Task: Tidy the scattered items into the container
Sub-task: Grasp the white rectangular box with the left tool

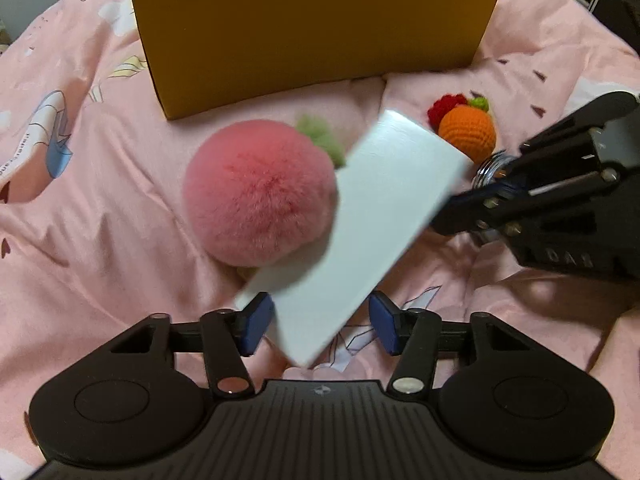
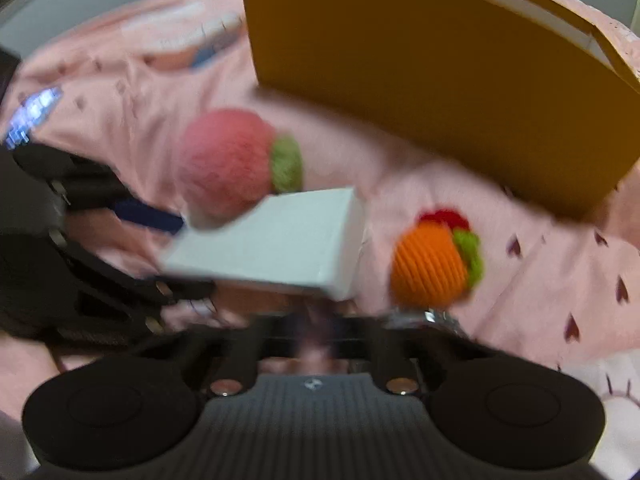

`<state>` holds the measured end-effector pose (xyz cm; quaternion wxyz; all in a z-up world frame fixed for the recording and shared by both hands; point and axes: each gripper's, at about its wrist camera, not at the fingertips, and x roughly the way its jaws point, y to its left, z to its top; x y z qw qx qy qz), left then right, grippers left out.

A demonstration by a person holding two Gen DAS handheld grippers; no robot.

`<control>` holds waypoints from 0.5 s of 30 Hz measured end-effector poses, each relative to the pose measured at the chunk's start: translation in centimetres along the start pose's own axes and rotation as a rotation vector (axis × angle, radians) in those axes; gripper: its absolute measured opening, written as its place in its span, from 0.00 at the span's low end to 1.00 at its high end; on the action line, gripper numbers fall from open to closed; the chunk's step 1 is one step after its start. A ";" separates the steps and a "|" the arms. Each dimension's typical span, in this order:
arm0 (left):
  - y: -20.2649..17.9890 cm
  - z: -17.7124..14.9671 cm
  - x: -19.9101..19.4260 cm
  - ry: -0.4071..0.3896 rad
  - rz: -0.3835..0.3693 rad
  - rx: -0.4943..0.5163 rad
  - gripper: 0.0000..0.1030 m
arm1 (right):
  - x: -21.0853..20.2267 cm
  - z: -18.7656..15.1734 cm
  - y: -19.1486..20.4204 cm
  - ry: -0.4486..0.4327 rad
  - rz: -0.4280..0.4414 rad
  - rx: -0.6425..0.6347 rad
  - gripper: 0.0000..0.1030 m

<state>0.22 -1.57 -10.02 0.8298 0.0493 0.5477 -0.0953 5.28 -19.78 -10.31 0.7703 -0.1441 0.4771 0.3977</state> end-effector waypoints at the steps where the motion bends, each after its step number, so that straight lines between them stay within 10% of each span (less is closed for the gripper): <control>1: 0.2 0.0 -0.2 -0.007 0.000 0.000 0.60 | -0.1 0.3 -0.1 -0.010 0.002 0.008 0.01; 15: -4.8 2.1 1.6 -0.077 0.150 0.285 0.56 | -1.1 2.4 -0.3 -0.115 0.024 0.046 0.05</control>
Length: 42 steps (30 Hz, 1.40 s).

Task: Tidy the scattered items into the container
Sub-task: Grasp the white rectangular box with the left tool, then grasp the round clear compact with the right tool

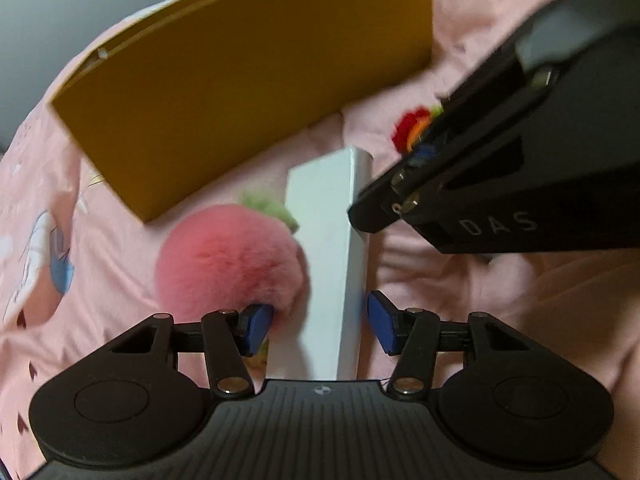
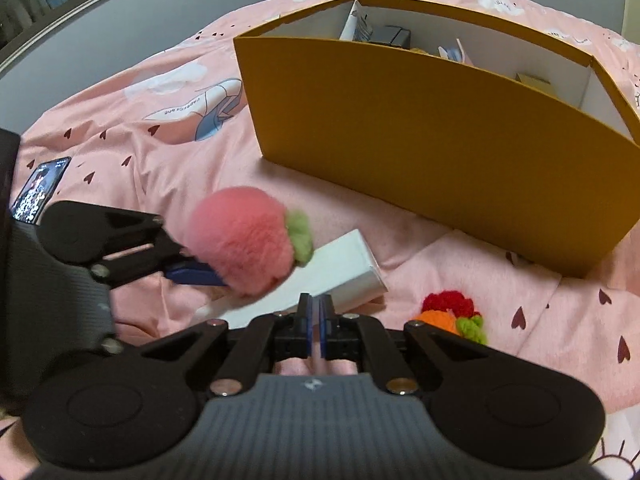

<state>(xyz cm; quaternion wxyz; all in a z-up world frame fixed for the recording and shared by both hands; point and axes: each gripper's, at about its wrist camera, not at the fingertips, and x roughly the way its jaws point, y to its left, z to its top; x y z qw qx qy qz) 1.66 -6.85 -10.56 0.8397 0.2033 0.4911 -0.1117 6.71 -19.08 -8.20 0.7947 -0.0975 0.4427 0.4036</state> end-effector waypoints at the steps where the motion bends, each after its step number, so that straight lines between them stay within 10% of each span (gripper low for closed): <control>1: -0.2 0.1 0.2 0.001 0.006 0.009 0.55 | -0.1 -0.1 -0.1 0.001 0.000 0.004 0.05; 13: 0.5 -0.2 -0.7 -0.033 0.004 -0.037 0.46 | -2.8 -1.5 -0.8 -0.033 -0.120 -0.001 0.31; 30: 1.4 0.3 -0.3 -0.060 -0.029 -0.111 0.36 | -0.8 -4.7 -0.7 0.134 -0.205 -0.012 0.71; 42: 2.0 0.5 -0.6 -0.074 -0.066 -0.168 0.36 | 2.2 -4.3 -0.3 0.155 -0.313 -0.090 0.68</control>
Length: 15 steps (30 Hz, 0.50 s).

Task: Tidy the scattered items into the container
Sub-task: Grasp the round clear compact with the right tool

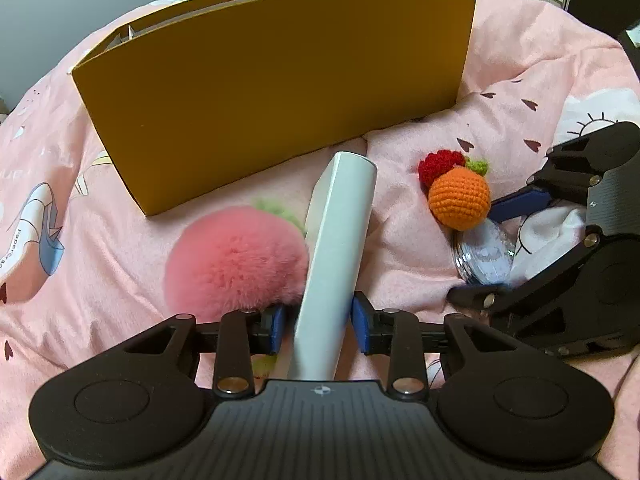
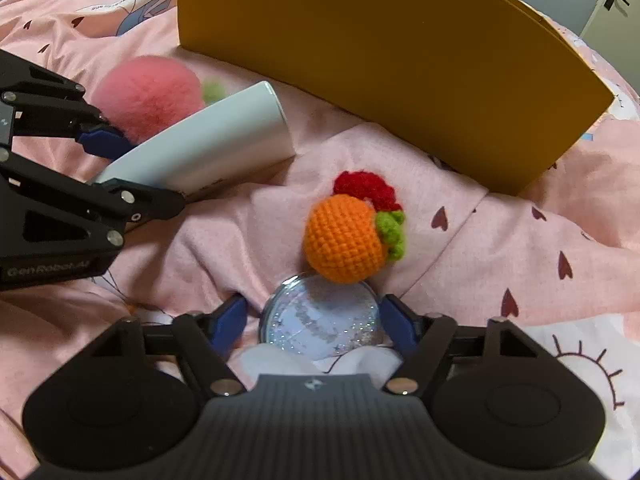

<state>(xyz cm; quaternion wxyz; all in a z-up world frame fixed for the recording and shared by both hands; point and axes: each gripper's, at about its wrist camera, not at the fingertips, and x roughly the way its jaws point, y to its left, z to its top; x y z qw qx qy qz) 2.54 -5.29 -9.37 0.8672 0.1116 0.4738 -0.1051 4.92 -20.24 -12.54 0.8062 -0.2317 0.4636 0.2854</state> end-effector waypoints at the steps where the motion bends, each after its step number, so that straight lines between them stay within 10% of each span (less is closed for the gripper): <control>1: 0.1 0.0 -0.2 -0.007 -0.005 -0.003 0.35 | -0.2 -0.1 -0.1 -0.006 -0.002 0.003 0.65; 8: 0.7 -0.2 -1.2 -0.019 -0.070 -0.030 0.34 | -3.2 -0.9 -1.3 -0.077 0.048 0.051 0.36; 15: 0.4 -0.2 -2.0 -0.018 -0.123 -0.013 0.34 | -5.3 -1.0 -3.1 -0.128 -0.008 0.073 0.29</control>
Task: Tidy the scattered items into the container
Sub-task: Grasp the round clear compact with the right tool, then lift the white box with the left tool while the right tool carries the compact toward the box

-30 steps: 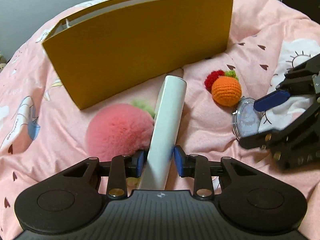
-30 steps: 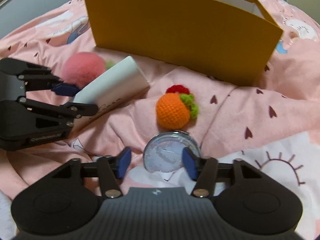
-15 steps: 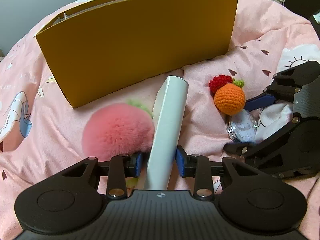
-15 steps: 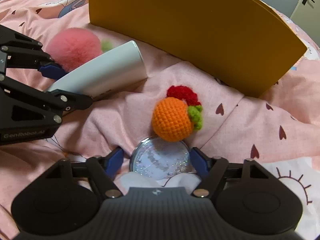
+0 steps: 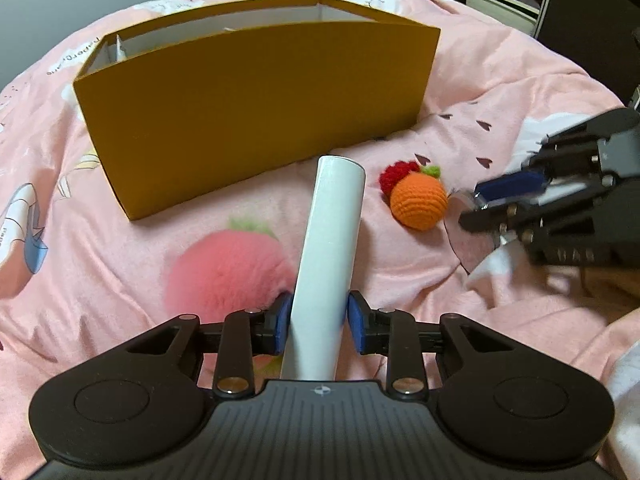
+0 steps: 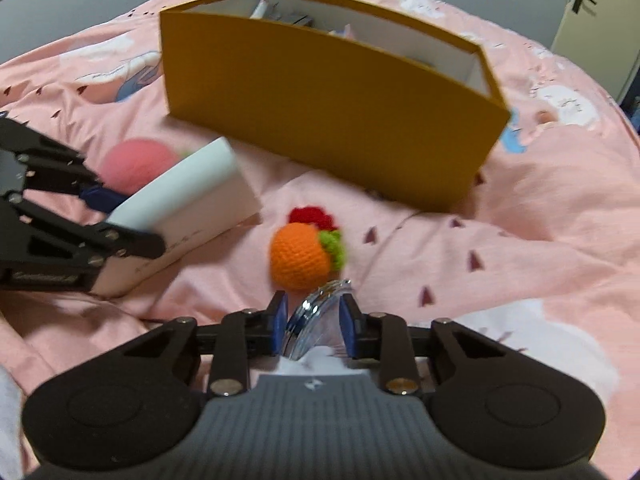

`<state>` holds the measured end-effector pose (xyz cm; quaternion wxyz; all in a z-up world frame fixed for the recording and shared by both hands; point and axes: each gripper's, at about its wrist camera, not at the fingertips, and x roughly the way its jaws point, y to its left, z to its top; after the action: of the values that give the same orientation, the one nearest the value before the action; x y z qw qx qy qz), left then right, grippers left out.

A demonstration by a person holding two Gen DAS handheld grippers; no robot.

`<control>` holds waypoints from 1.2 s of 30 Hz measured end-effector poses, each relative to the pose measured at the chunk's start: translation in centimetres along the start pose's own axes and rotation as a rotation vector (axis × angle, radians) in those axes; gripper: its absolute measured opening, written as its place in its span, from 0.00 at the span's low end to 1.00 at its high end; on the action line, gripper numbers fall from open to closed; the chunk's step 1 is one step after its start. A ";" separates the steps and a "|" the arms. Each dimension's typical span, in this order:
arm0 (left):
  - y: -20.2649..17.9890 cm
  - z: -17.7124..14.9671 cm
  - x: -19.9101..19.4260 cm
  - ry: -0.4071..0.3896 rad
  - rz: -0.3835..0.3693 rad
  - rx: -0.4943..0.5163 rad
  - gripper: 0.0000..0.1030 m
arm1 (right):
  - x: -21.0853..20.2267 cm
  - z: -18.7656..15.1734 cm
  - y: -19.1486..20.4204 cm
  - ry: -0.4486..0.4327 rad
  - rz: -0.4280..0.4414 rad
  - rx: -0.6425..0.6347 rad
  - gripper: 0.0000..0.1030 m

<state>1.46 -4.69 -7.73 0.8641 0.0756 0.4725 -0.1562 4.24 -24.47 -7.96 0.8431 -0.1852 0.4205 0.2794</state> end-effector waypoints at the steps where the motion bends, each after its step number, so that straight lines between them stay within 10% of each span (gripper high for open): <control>1: 0.0 0.0 0.2 0.013 0.000 -0.003 0.34 | 0.1 0.0 -0.3 0.001 -0.009 0.001 0.29; 19: -1.7 0.5 2.6 0.051 0.026 0.111 0.35 | 0.3 -1.0 -2.2 0.025 0.001 0.029 0.30; 36: 0.8 2.1 -3.4 -0.168 -0.071 -0.098 0.31 | 1.5 -0.8 -4.1 0.098 0.122 0.162 0.29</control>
<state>1.65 -3.86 -3.77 0.8973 0.0030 0.4077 -0.1693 7.07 -27.56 -9.33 0.8151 -0.1038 0.4931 0.2858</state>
